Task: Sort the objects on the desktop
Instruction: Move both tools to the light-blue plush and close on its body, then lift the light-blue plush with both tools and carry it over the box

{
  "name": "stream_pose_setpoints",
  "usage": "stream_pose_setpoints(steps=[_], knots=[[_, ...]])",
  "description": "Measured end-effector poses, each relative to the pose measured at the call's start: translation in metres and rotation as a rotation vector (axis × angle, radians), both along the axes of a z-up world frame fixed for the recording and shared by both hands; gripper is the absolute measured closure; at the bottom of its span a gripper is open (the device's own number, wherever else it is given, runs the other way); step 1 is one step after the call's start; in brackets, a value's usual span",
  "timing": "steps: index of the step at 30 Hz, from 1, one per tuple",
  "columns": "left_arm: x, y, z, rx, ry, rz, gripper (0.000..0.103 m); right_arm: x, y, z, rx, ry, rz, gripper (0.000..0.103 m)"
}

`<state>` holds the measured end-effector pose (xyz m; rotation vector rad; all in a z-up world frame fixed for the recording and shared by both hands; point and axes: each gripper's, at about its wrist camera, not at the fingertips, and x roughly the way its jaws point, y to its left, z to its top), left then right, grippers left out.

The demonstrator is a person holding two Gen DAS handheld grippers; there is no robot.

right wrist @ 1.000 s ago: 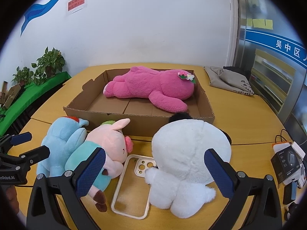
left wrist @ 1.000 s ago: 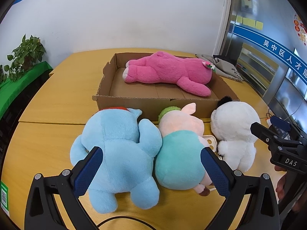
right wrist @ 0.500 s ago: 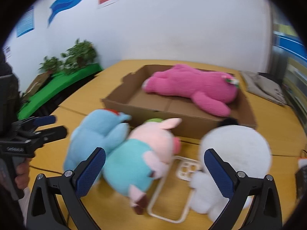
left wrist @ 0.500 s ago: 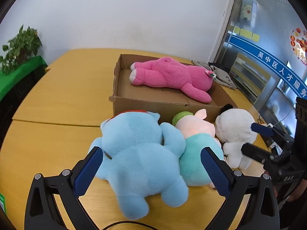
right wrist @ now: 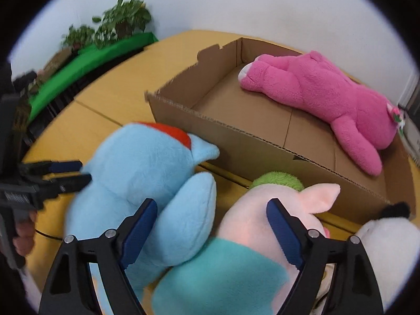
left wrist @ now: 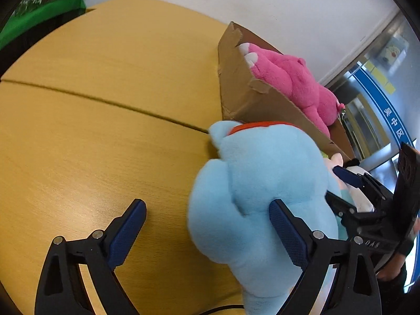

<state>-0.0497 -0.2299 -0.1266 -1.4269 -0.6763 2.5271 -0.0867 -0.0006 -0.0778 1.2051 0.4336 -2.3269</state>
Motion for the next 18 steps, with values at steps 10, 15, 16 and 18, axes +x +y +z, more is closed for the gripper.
stream_pose_setpoints(steps=[10,15,16,18], knots=[[0.006,0.036,0.000,0.033,0.027,-0.146,0.068,0.026,0.021,-0.002,0.142,0.017,0.033,0.020],[0.014,0.040,0.006,-0.061,0.008,-0.122,0.071,0.036,0.002,0.008,0.105,-0.007,0.053,0.049],[0.017,0.037,0.006,-0.055,0.010,-0.118,0.071,0.037,-0.003,0.007,0.101,-0.010,0.058,0.052],[0.023,0.031,0.008,-0.049,0.020,-0.108,0.072,0.039,-0.008,0.003,0.112,-0.008,0.054,0.055]])
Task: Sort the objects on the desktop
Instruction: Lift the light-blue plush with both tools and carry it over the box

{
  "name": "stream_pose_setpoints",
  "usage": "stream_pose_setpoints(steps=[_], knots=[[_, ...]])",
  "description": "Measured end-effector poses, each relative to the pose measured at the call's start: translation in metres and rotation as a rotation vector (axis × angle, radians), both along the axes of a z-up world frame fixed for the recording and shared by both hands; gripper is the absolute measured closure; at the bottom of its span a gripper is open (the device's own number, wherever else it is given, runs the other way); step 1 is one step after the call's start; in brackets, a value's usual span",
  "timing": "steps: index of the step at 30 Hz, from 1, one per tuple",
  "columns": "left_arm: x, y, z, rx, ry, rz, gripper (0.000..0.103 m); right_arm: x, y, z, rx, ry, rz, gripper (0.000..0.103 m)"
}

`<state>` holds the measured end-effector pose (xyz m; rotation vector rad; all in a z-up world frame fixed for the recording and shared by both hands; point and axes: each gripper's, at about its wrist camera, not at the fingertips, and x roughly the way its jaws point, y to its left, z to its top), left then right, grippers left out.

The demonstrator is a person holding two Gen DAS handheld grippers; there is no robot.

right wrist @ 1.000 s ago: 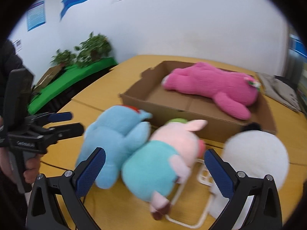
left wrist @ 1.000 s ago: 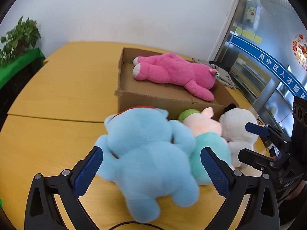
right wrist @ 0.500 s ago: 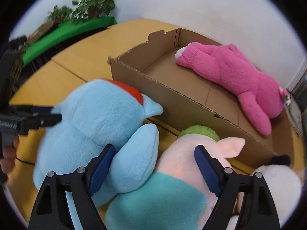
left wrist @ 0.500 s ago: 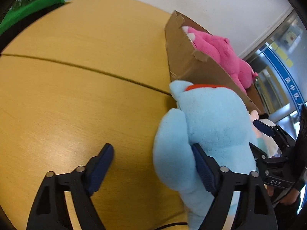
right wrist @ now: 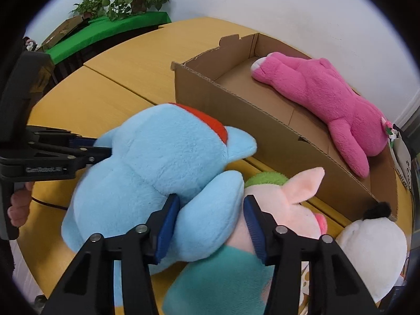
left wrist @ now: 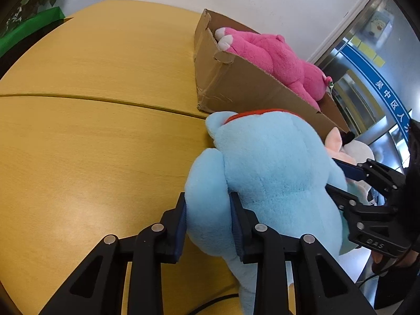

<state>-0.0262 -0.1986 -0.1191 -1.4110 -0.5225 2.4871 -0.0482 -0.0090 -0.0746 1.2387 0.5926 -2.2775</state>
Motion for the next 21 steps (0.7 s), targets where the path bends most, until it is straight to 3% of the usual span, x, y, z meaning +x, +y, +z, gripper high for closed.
stream_pose_setpoints(steps=[7,11,13,17,21], knots=[[0.024,-0.011,0.011,-0.027,0.040,0.053,0.077,0.009,0.002,-0.006,-0.120,-0.065,0.015,0.070],[0.041,-0.020,0.039,0.040,0.144,0.072,0.081,0.011,0.014,0.000,-0.224,-0.094,0.011,0.077],[0.049,-0.013,0.071,0.014,0.220,0.061,0.081,0.012,0.024,0.011,-0.286,-0.080,0.006,0.078],[0.037,0.004,0.133,-0.034,0.359,0.028,0.081,0.006,0.041,0.054,-0.384,0.029,-0.008,0.079],[-0.015,0.024,0.184,-0.103,0.446,-0.025,0.081,-0.020,0.053,0.101,-0.409,0.169,-0.031,0.079]])
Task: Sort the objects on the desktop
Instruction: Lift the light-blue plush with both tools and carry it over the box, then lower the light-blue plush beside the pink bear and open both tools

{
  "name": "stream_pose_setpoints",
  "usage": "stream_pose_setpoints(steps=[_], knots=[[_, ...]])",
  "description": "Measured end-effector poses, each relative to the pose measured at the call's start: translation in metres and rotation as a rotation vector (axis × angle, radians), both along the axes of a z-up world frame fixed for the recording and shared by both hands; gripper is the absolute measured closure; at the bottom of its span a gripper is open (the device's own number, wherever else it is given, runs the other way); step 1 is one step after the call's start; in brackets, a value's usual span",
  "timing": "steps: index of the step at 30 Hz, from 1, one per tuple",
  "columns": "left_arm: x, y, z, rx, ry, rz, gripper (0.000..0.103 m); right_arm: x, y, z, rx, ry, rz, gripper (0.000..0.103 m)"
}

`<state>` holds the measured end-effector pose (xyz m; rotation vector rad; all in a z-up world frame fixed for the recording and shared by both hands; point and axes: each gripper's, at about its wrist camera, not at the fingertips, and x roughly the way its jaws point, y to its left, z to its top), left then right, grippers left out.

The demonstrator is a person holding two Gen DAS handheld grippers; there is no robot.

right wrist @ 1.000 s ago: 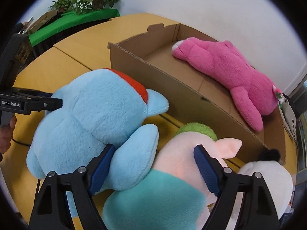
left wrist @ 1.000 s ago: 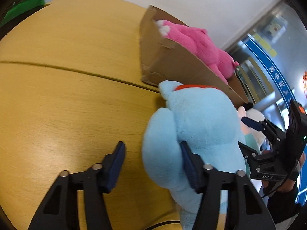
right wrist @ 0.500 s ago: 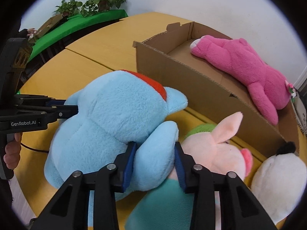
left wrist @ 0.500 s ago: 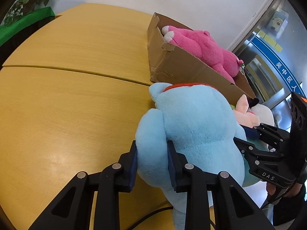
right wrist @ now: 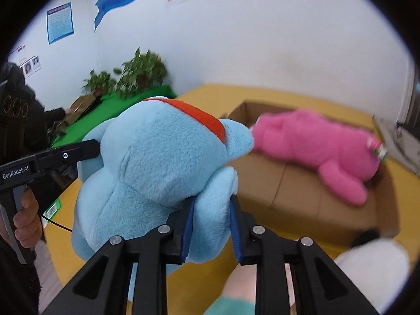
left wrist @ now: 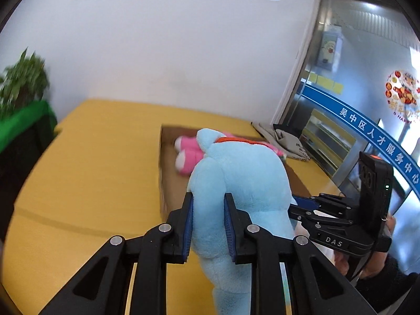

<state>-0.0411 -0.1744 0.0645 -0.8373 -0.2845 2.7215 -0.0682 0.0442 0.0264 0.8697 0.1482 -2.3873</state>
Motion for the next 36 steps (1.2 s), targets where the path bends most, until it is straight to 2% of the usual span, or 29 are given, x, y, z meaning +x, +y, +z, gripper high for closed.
stream_pose_setpoints(steps=[4,6,9,13,15,17,19,22,28,31,33,34,35,36], knots=[[-0.078,0.021,0.018,-0.097,0.011,-0.011,0.081,-0.056,0.002,0.024,0.029,0.056,-0.062,0.079],[-0.117,0.025,0.011,-0.119,-0.026,-0.010,0.081,-0.092,0.000,0.023,0.059,0.052,-0.094,0.079],[-0.162,0.029,-0.015,-0.153,-0.091,0.009,0.081,-0.134,-0.009,0.002,0.133,0.038,-0.126,0.079],[-0.206,0.025,-0.068,-0.192,-0.219,0.043,0.081,-0.180,-0.020,-0.048,0.182,-0.097,-0.116,0.079],[-0.215,0.019,-0.093,-0.210,-0.267,0.061,0.081,-0.196,-0.024,-0.070,0.178,-0.189,-0.094,0.078],[-0.220,0.013,-0.113,-0.234,-0.299,0.080,0.080,-0.203,-0.029,-0.084,0.174,-0.232,-0.068,0.076],[-0.220,0.009,-0.118,-0.235,-0.300,0.097,0.080,-0.209,-0.034,-0.086,0.171,-0.236,-0.059,0.075],[-0.219,0.012,-0.123,-0.280,-0.297,0.121,0.078,-0.217,-0.040,-0.089,0.164,-0.244,-0.048,0.073],[-0.222,0.042,-0.134,-0.364,-0.297,0.125,0.075,-0.219,-0.033,-0.113,0.150,-0.302,-0.069,0.069],[-0.220,0.042,-0.133,-0.349,-0.309,0.118,0.073,-0.216,-0.023,-0.111,0.123,-0.323,-0.069,0.067],[-0.210,0.036,-0.126,-0.290,-0.311,0.115,0.072,-0.210,-0.016,-0.105,0.093,-0.310,-0.059,0.056],[-0.205,0.033,-0.120,-0.258,-0.307,0.115,0.066,-0.206,-0.011,-0.101,0.074,-0.299,-0.053,0.052],[-0.195,0.032,-0.111,-0.248,-0.284,0.130,0.047,-0.199,-0.003,-0.093,0.037,-0.274,-0.047,0.040],[-0.185,0.031,-0.101,-0.240,-0.260,0.147,0.037,-0.192,0.007,-0.085,-0.009,-0.254,-0.049,0.020]])
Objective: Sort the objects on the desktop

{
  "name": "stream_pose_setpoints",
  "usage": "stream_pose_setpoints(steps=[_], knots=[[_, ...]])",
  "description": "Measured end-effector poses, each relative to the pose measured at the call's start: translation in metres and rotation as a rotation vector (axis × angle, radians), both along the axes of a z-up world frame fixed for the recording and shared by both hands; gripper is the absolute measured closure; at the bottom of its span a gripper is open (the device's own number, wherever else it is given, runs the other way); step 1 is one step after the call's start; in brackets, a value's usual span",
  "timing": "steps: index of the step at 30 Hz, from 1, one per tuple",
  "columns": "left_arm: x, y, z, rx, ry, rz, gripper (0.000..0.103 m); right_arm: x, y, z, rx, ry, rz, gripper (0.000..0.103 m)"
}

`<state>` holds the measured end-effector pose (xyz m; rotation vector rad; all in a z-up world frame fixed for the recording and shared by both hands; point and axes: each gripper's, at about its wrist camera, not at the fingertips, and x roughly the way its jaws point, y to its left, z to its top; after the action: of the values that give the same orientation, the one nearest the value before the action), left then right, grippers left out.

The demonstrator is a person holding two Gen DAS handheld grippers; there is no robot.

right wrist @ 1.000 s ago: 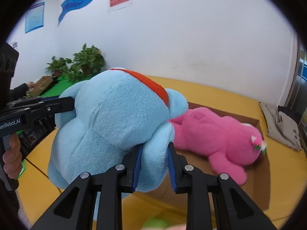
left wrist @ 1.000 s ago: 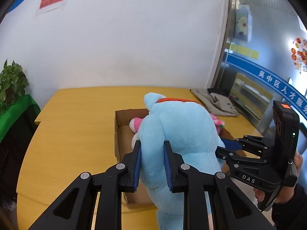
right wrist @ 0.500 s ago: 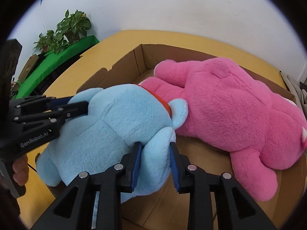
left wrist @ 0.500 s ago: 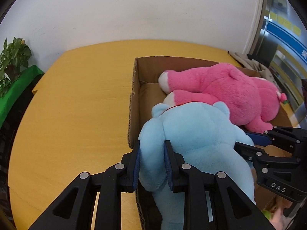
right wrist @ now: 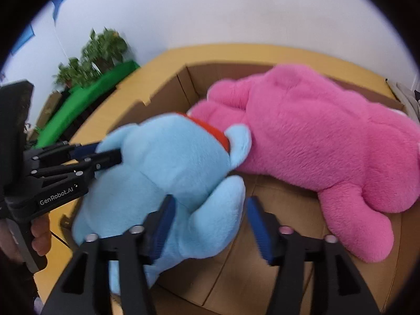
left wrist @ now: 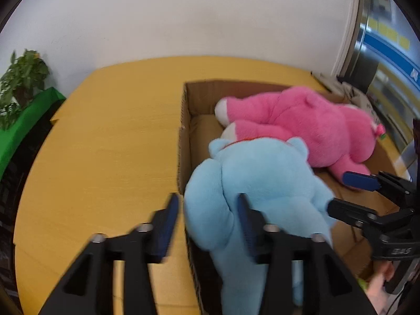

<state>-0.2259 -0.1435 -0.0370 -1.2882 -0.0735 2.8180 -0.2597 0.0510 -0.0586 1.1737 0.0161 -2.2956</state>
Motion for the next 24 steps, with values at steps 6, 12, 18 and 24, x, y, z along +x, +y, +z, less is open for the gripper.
stream_pose_setpoints(steps=[6,12,18,24], knots=[[0.075,0.009,0.055,0.050,0.117,0.010,0.000,0.063,0.062,0.045,-0.122,0.157,-0.133,0.001],[0.138,0.046,0.073,0.062,0.132,0.018,0.000,0.136,0.095,0.080,-0.019,0.284,-0.229,0.000],[0.184,0.078,0.077,0.045,0.162,0.045,0.000,0.187,0.115,0.106,0.086,0.350,-0.264,0.000],[0.209,0.094,0.086,0.034,0.191,0.062,0.000,0.228,0.118,0.130,0.131,0.465,-0.280,0.000]])
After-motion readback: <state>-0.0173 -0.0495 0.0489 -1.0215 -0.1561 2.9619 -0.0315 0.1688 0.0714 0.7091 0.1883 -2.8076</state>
